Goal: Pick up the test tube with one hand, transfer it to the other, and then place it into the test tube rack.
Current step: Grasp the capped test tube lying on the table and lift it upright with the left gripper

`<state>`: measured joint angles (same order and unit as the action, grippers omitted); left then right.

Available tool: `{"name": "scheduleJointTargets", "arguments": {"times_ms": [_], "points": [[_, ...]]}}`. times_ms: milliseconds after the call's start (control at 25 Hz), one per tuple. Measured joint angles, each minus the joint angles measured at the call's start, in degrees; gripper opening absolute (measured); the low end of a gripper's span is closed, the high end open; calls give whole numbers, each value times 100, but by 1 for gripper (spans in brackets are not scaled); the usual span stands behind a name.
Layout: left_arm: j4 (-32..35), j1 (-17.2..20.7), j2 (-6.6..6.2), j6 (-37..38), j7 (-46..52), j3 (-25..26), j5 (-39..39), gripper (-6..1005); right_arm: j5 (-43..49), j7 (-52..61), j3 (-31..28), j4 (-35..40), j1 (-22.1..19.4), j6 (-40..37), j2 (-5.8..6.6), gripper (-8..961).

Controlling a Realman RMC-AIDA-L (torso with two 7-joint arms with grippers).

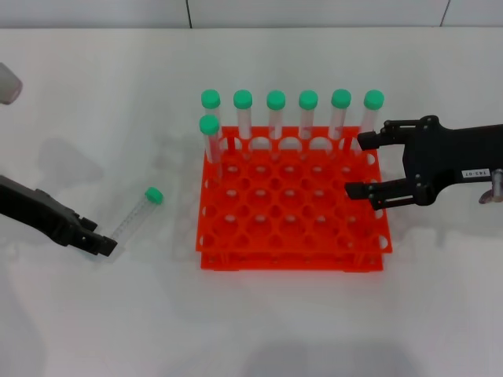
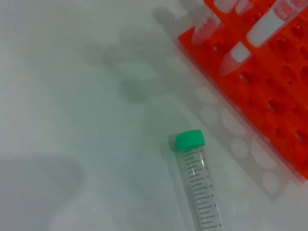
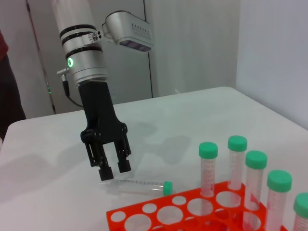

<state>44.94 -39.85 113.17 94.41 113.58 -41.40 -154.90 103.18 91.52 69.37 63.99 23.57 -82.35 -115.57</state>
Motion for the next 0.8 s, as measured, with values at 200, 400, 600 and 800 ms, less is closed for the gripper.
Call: {"name": "scheduleJointTargets", "arguments": {"times_ms": [200,400,600,800], "points": [[-3,-136,32,13,64,-7,-236,589,0,-56,-3,-13,6,0,0,796],[-3,-235,48,18,103,-17,-327,588,-25,-109,-3,-29,7,0,-1,796],[-3,-267,99,0,109,-65,-327,587,-180,-204,-6,-111,-14,-1,13,796],[-4,-291,130,-11,112,-140,-321,586,-200,-265,-11,-146,-21,-1,20,796]]}}
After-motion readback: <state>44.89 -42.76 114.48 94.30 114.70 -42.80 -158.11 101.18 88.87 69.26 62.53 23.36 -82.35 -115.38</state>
